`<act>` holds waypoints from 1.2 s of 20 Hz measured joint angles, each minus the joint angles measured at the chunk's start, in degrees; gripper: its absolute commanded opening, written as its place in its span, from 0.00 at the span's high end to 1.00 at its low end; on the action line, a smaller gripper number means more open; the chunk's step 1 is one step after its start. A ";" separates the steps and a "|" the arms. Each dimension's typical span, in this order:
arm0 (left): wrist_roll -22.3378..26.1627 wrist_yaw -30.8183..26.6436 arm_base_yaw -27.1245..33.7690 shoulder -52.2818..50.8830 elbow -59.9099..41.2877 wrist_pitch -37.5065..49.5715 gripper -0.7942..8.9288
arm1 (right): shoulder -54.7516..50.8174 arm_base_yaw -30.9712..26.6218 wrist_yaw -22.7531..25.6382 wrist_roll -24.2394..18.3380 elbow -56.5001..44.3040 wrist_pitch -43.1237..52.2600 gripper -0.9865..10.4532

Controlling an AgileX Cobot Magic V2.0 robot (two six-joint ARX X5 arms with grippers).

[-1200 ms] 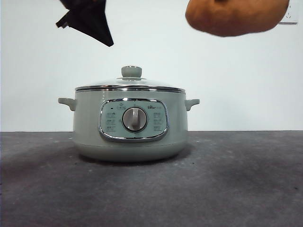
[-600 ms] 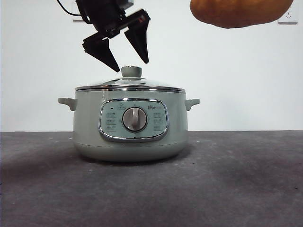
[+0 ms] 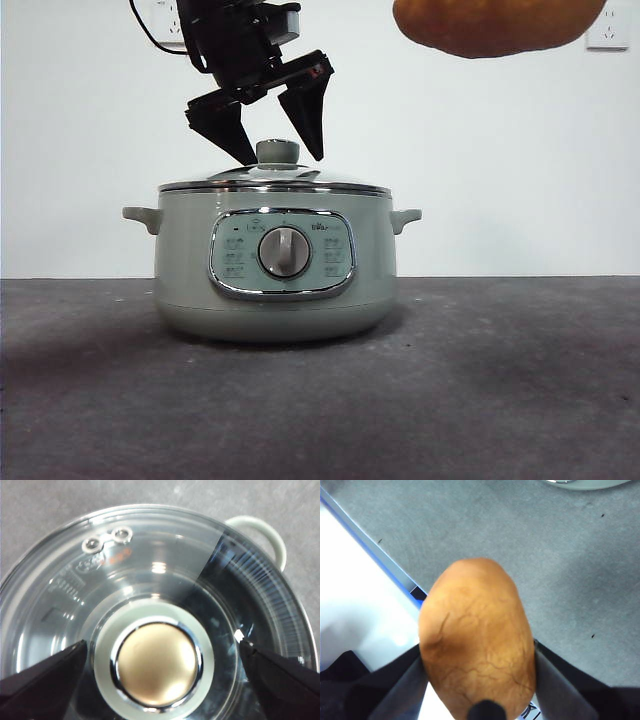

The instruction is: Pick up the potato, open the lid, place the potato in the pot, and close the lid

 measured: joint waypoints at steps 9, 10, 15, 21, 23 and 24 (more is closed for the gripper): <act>-0.33 -4.81 -0.57 0.00 0.37 -0.17 0.94 | 0.00 0.00 -0.02 0.00 0.00 0.26 0.92; -0.33 -4.79 -0.57 0.00 0.37 -0.20 0.93 | 0.00 0.00 -0.02 0.00 0.00 0.26 0.92; 0.00 -4.85 -0.57 -0.09 0.37 -0.31 0.93 | 0.00 0.00 1.46 0.07 0.00 1.79 0.92; 0.09 -5.01 -0.50 -1.99 -0.24 -0.90 0.93 | 0.00 -0.02 8.00 2.75 0.00 5.70 0.92; 0.13 -5.27 0.07 -4.37 -0.39 -1.49 0.93 | 0.17 -0.02 8.04 3.39 0.00 8.13 0.92; 0.50 -6.05 0.90 -6.08 -0.39 -1.79 0.93 | 0.68 -0.15 8.04 3.89 0.15 9.22 0.92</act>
